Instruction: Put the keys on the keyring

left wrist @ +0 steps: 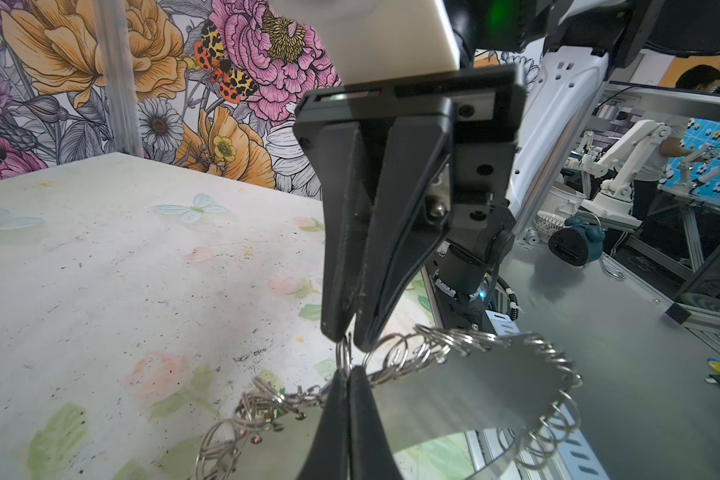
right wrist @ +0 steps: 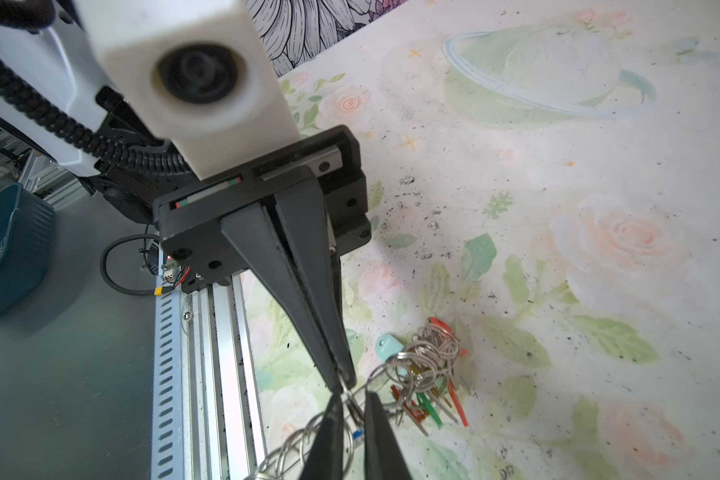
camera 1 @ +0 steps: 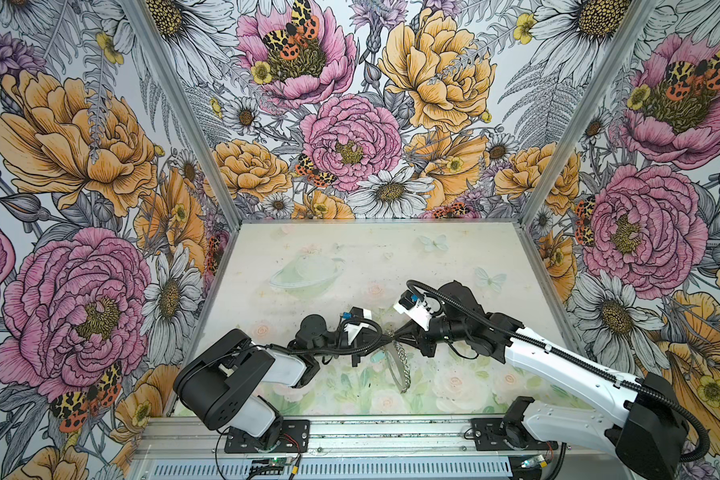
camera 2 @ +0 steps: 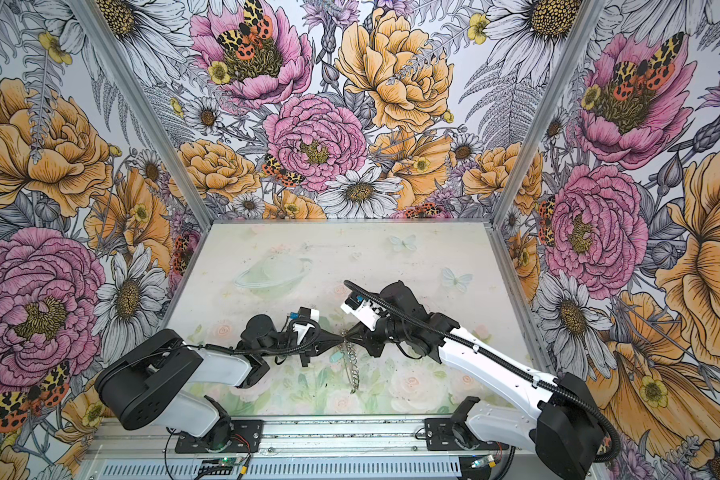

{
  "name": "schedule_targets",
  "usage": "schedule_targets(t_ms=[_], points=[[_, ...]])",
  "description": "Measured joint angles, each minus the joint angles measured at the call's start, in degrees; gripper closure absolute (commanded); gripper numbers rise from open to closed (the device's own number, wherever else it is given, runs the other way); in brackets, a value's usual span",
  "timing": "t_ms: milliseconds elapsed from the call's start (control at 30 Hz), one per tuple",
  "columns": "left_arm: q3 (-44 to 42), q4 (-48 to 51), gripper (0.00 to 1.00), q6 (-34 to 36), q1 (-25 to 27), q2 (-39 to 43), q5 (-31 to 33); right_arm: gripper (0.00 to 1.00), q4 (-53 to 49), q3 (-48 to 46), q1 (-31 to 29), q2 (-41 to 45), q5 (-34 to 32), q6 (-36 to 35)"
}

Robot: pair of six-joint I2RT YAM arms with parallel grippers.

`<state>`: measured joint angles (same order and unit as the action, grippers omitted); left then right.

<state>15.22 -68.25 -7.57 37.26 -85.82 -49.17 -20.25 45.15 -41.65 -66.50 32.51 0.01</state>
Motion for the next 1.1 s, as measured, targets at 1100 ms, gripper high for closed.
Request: schedule_targets(t_ms=[1100], points=[[-0.76,-1.53,0.83,-2.21,-1.07,0.57,-1.75,1.00,-1.16,0.61,-1.36,-1.70,0.17,0.20]])
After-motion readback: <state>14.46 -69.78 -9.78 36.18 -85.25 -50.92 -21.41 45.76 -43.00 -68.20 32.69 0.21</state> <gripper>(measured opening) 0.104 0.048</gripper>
